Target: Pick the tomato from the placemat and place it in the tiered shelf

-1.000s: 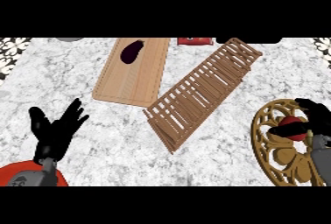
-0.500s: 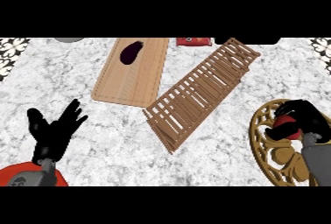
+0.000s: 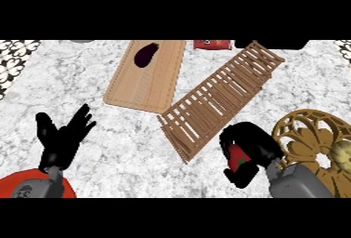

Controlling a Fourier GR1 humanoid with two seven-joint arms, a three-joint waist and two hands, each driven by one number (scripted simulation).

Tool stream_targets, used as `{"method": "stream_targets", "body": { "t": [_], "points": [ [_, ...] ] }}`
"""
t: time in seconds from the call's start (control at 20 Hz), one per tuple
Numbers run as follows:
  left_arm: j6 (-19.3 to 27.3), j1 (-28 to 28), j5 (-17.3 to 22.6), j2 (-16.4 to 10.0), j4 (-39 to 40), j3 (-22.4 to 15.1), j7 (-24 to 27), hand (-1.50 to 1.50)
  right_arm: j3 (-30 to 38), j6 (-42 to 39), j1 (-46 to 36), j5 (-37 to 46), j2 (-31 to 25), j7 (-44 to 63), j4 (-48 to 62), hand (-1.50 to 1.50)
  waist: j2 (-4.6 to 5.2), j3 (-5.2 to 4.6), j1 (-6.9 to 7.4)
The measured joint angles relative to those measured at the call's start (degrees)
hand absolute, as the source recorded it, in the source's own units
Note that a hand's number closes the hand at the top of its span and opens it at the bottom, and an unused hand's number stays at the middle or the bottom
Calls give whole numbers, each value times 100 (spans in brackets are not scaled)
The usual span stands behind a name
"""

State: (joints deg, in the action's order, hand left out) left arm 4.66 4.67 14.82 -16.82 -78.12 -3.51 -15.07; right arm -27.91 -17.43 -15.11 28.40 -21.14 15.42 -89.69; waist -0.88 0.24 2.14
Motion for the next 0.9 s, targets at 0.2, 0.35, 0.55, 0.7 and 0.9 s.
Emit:
{"method": "stream_targets", "body": {
  "t": [0.2,0.35,0.55,0.7,0.9],
  "points": [
    [54,-199,30,-59,-53,129,-5,0,-481,-422,264,-252,-249,-733,-1383,150,-37,11,-231],
    [102,-337,36,-85,-154,193,-26,0,-258,-571,543,-586,-575,-863,-2608,150,-41,14,-363],
    [95,-405,39,-101,-196,244,-27,0,543,-750,830,-1306,-916,-540,-4044,150,-24,19,-443],
    [100,-415,26,-82,-229,263,2,0,1390,-925,904,-2120,-1173,-85,-4821,150,-6,17,-439],
    [17,-363,31,-62,-247,245,16,0,2422,-928,542,-3187,-1398,678,-5130,150,21,2,-361]
  ]
}}
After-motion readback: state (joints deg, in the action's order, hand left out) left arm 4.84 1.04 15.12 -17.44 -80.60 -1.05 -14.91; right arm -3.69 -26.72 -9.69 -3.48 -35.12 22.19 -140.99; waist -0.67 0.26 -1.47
